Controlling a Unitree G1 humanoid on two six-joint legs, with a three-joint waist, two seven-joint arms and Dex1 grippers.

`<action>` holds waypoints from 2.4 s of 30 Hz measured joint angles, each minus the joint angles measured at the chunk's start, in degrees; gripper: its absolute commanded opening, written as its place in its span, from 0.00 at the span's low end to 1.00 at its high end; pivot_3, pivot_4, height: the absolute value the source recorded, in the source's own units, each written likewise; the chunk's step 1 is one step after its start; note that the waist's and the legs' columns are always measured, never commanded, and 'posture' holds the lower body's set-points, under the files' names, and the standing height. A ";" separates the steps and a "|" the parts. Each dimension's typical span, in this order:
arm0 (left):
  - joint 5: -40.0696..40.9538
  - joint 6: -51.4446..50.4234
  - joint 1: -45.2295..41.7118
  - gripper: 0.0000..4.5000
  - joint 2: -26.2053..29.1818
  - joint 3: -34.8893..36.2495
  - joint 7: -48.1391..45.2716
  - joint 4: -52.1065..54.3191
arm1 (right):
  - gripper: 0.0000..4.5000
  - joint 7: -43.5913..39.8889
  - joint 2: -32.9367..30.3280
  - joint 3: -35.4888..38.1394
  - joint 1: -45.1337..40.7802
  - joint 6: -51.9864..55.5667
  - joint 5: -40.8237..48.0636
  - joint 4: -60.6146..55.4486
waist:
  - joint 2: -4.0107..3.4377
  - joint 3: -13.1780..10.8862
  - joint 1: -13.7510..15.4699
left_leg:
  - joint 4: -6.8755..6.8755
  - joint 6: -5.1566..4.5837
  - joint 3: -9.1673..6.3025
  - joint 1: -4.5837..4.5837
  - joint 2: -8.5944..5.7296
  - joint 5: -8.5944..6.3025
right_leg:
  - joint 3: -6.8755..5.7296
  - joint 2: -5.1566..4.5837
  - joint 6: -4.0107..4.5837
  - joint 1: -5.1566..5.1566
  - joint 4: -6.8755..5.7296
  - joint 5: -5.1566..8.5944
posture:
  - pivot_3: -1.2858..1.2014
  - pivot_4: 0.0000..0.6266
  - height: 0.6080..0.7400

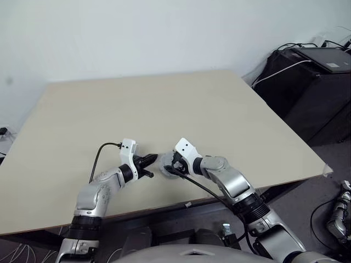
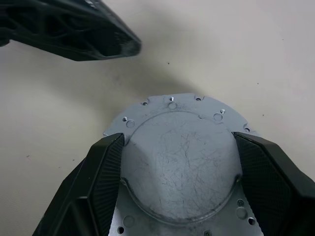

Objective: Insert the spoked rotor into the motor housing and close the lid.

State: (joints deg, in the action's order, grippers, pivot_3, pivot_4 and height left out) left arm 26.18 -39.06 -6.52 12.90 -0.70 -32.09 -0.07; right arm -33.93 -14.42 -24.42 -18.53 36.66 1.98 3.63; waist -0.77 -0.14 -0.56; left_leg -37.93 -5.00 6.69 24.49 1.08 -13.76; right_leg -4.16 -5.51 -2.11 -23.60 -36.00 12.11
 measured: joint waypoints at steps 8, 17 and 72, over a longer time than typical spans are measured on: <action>-0.78 -4.35 -4.06 0.00 -2.77 -1.11 2.04 -6.69 | 0.71 0.29 0.37 -0.01 0.14 0.03 0.00 0.03 | 0.03 0.01 -0.05 | 0.01 0.04 -0.01 -0.01 0.01 0.02 | 0.00 -0.01 0.00 0.00 -0.01 0.00 | 0.52 0.00 1.00; -2.34 -7.08 -6.94 0.00 -2.92 -2.59 2.88 -8.05 | 0.71 0.43 0.40 0.06 0.29 0.08 -0.01 -0.03 | 0.14 0.12 0.03 | 0.02 0.04 -0.04 -0.02 0.01 0.02 | 0.01 -0.08 0.01 0.00 -0.01 -0.01 | 0.52 0.00 1.00; -3.76 -6.86 -7.18 0.00 -3.55 -3.30 1.22 -7.42 | 0.99 26.28 18.83 41.88 9.80 32.01 35.26 -7.70 | -0.20 -0.20 0.55 | 0.52 0.03 -0.12 0.17 -0.25 0.01 | 0.12 -0.38 0.02 -0.23 0.22 0.02 | 0.52 0.00 1.00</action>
State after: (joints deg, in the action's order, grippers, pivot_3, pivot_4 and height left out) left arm 22.42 -45.92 -13.70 9.35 -4.00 -30.87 -7.48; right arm -7.65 4.42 17.46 -8.73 68.67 37.24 -4.08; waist -0.97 -0.33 -0.01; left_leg -37.41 -4.97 6.57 24.66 0.83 -13.74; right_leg -4.04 -5.89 -2.09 -23.83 -35.78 12.13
